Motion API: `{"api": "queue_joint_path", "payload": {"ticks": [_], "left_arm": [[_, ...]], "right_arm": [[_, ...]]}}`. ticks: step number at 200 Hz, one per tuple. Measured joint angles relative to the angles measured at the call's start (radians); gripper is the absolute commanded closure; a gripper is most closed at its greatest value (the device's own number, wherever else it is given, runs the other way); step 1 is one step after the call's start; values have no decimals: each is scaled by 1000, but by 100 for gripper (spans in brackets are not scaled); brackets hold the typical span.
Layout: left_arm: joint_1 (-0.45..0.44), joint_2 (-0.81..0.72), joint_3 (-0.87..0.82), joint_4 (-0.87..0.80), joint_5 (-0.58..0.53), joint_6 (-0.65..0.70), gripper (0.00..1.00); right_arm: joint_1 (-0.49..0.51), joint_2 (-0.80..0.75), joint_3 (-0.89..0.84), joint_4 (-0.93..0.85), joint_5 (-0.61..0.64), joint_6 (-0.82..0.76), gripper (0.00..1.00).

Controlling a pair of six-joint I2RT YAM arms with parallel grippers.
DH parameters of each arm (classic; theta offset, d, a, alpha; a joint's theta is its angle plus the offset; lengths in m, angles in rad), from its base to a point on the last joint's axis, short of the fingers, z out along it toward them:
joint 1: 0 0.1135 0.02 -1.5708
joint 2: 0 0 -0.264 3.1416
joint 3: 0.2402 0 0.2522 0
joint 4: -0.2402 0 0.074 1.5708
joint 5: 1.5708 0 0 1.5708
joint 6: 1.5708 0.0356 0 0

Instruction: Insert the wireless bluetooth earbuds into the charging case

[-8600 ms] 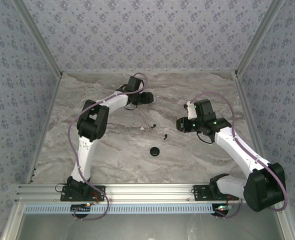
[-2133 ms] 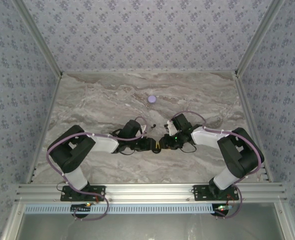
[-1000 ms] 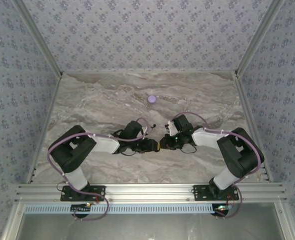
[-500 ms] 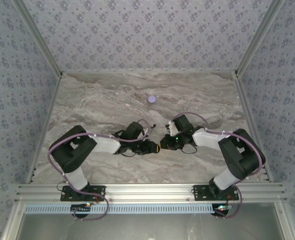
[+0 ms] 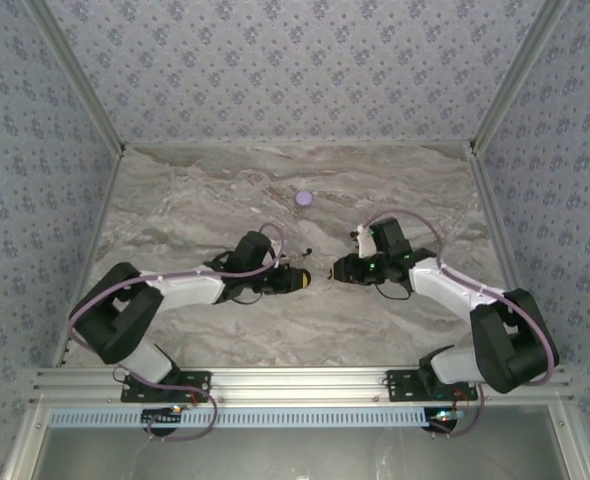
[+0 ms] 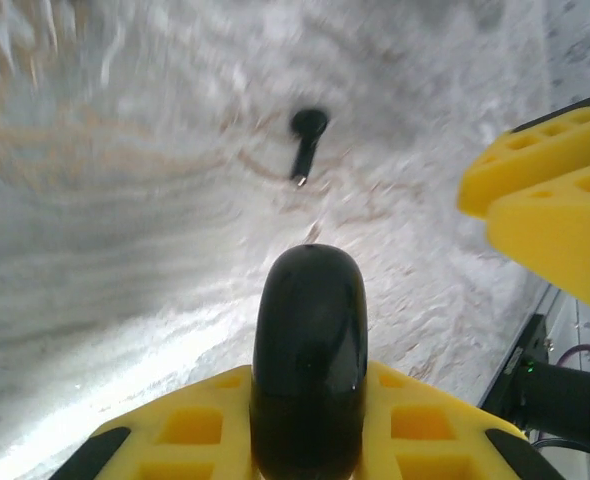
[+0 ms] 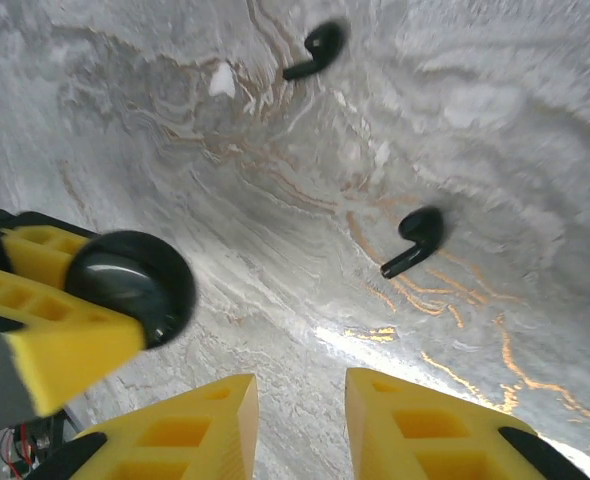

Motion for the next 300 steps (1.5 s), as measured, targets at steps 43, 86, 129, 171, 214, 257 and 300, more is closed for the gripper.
{"api": "queue_joint_path", "payload": {"ticks": [43, 86, 129, 171, 214, 257, 300], "left_arm": [[59, -122, 12, 2, 55, 131, 86], [93, -158, 101, 0, 159, 239, 86], [93, -171, 142, 5, 266, 289, 86], [92, -171, 146, 8, 321, 293, 86], [88, -171, 154, 6, 354, 296, 86], [81, -171, 185, 3, 357, 308, 86], [81, -171, 206, -7, 357, 319, 86]], "right_arm": [[-88, -66, 60, -22, -124, -108, 63], [-121, -93, 194, -35, -288, -217, 53], [-121, -100, 262, -56, -421, -293, 43], [-101, -100, 285, -85, -476, -353, 38], [-69, -69, 315, -117, -489, -383, 40], [-50, -45, 333, -135, -489, -402, 48], [-41, -25, 349, -143, -501, -407, 59]]}}
